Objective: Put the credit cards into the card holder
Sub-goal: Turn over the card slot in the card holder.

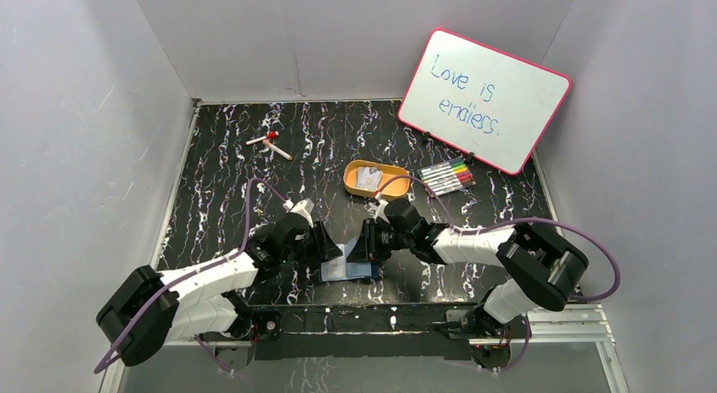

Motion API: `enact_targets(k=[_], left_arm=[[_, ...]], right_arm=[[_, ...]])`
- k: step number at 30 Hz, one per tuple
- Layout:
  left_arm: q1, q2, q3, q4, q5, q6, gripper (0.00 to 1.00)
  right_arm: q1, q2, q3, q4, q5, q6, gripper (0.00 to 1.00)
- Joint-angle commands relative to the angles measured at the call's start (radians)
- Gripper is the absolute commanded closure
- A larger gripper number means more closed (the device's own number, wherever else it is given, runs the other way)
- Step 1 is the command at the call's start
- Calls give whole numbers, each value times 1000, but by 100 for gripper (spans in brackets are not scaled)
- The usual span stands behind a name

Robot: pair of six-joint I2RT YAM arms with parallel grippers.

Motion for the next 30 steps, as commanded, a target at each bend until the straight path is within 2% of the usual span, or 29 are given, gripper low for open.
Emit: enact_targets(k=[1, 22, 25, 30], left_arm=[[0, -79, 53, -103, -80, 20, 61], [0, -241, 75, -336, -298, -28, 56], [0, -271, 77, -335, -298, -28, 56], [0, -271, 92, -344, -295, -22, 55]], right_arm=[[1, 33, 72, 66, -42, -23, 66], [60, 203, 185, 77, -84, -61, 60], [68, 223, 202, 68, -84, -78, 58], [92, 251, 243, 58, -89, -115, 48]])
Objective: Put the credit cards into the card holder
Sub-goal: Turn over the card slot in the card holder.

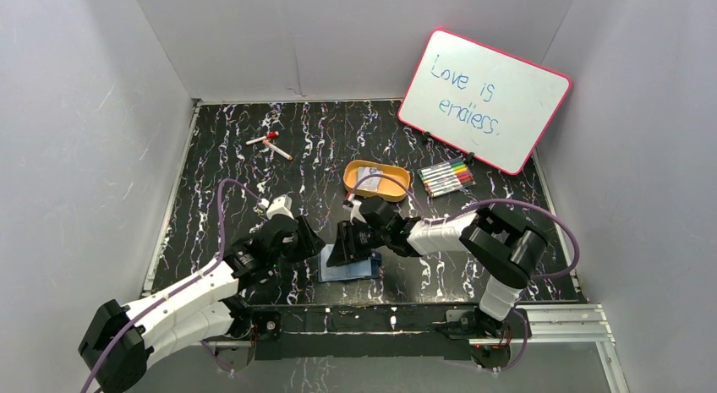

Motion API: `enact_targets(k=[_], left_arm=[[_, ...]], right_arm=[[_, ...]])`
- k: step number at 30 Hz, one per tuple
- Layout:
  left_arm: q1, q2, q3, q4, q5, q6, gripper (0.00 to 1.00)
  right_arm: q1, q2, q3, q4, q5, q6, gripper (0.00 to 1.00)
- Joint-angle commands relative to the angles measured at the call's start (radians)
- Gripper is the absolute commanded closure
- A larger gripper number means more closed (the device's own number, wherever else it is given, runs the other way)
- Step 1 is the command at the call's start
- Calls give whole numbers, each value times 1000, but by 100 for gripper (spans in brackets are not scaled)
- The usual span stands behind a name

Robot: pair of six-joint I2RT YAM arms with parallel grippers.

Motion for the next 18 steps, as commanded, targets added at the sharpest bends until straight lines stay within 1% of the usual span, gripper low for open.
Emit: enact_targets(k=[1, 5, 8, 10, 12, 15, 18], left_arm=[[0, -12, 46, -30, -28, 5, 55], [0, -23, 48, -38, -33, 5, 55], [0, -34, 50, -41, -36, 4, 55], [0, -36, 57, -38, -33, 5, 54], [-1, -33, 66, -35, -27, 10, 54], [-1, -21, 78, -15, 2, 25, 55], [0, 2, 80, 38, 58, 54, 55]], right_arm=[[25, 16, 68, 30, -23, -52, 46], [32, 25, 80, 44, -36, -57, 39], [32, -6, 80, 38, -32, -65, 38], [32, -59, 73, 7, -17, -83, 39], [32, -135, 65, -76, 18, -122, 39], [27, -278, 38, -218, 130, -182, 39], [-13, -423, 15, -346, 237, -225, 39]])
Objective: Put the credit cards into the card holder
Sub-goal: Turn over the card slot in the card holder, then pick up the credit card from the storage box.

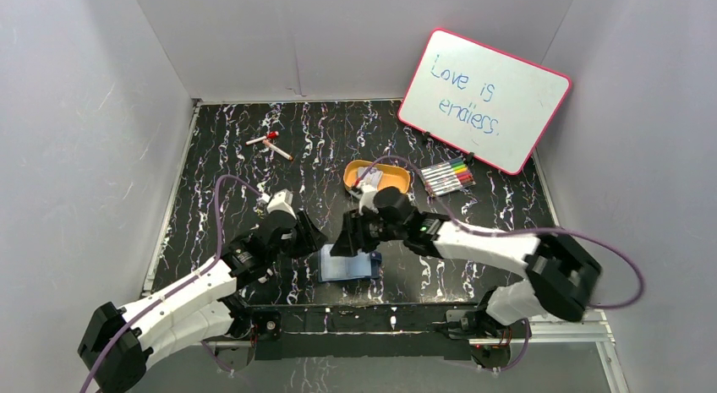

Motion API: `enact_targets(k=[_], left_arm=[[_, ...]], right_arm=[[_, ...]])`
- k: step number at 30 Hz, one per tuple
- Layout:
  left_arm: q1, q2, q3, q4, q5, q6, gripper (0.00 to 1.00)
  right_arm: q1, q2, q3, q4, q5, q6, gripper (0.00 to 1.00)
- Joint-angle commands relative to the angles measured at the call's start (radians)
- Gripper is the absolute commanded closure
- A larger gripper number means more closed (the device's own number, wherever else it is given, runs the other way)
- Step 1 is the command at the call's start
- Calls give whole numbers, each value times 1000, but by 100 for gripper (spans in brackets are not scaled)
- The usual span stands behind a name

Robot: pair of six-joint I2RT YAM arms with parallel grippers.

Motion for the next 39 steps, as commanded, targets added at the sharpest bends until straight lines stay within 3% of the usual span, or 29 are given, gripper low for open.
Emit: enact_targets(k=[1, 5, 8, 12, 20, 25, 39], left_arm=[[0, 25, 36, 81, 73, 51, 55], [0, 63, 30, 126, 118, 68, 56], [0, 67, 14, 145, 128, 66, 57], [0, 65, 2, 139, 128, 69, 57], [0, 73, 2, 143, 134, 65, 57], [0, 92, -1, 150, 144, 64, 57], [0, 159, -11, 209, 167, 53, 57]], right_arm=[[-65, -216, -21, -182, 178, -96, 40], [-228, -272, 1, -262, 234, -80, 42], [-336, -219, 35, -252, 318, -33, 42], [-449, -82, 119, -199, 289, 19, 42], [-507, 141, 258, -115, 393, 80, 41], [-528, 255, 314, -84, 318, 81, 41], [-505, 388, 347, 2, 282, 113, 41]])
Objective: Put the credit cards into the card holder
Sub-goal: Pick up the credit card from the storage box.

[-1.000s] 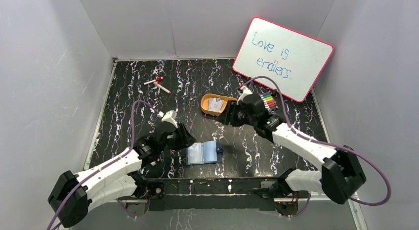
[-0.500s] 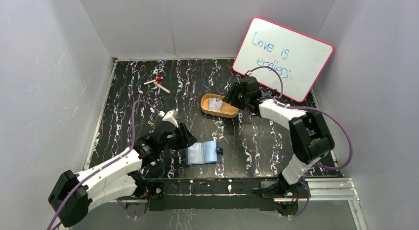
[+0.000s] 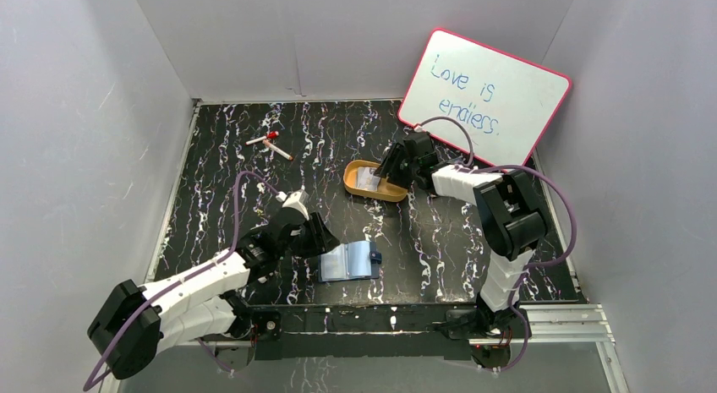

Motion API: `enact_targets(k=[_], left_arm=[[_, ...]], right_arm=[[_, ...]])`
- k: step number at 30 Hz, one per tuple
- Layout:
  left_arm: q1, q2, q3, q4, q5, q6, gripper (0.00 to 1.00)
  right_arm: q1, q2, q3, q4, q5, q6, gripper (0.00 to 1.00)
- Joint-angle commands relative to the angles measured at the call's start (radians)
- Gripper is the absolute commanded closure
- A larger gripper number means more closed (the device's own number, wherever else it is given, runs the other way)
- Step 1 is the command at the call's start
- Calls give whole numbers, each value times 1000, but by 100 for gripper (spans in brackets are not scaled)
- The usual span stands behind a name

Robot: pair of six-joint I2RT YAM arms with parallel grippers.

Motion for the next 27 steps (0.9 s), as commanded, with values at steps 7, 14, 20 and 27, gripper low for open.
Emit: enact_targets(k=[7, 14, 20, 27], left_arm=[[1, 7, -6, 25, 19, 1, 57], [1, 6, -8, 21, 16, 1, 57], [1, -7, -15, 15, 8, -1, 57], [1, -6, -15, 16, 10, -3, 58]], right_arm=[[33, 56, 45, 85, 24, 47, 42], [55, 101, 86, 44, 47, 36, 47], [56, 94, 63, 39, 62, 39, 55], [53, 66, 34, 23, 117, 34, 60]])
